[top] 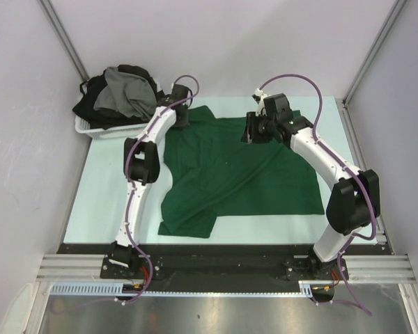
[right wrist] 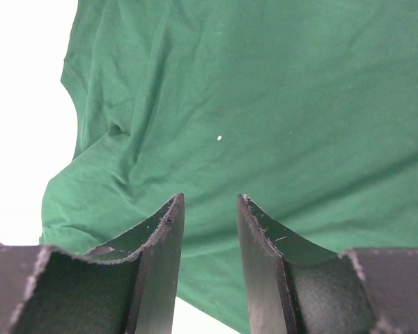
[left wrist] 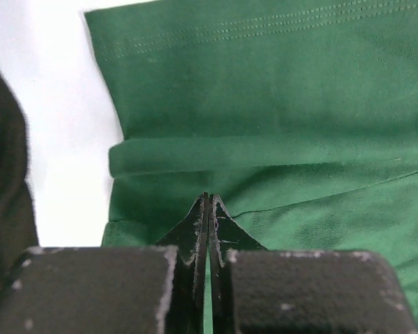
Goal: Fold and stack the t-shirts
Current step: Flatten out the tshirt
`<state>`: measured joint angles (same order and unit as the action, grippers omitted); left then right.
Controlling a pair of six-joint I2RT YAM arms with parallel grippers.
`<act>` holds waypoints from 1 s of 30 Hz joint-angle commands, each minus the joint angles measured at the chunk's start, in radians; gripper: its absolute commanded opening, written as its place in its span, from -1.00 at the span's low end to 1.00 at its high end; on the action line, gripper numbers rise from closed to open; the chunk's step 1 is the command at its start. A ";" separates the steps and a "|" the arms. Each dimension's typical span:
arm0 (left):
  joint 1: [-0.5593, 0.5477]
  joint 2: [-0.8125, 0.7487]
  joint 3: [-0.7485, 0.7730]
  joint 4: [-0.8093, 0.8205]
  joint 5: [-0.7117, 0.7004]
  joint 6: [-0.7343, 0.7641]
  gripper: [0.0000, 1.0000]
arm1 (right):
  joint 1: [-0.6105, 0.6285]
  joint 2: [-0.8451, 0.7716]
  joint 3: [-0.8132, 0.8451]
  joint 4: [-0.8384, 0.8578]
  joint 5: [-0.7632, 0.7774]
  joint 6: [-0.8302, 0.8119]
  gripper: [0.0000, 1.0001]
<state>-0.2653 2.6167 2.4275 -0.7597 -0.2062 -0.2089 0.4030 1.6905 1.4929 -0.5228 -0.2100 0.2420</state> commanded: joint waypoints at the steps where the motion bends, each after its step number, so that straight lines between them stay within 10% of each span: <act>1: 0.006 -0.056 -0.001 0.025 0.022 -0.021 -1.00 | 0.010 -0.022 -0.022 0.050 0.006 0.000 -0.18; 16: -0.046 -0.172 -0.194 -0.001 0.021 -0.010 -0.99 | -0.036 0.026 -0.020 0.133 0.023 -0.003 -0.19; 30: 0.014 0.017 0.062 0.002 0.057 -0.035 -0.76 | -0.049 -0.031 -0.082 0.110 0.023 -0.043 -0.19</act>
<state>-0.2886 2.6213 2.4233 -0.7933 -0.1684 -0.2207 0.3614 1.7054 1.4189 -0.4297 -0.1917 0.2226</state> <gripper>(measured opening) 0.078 0.405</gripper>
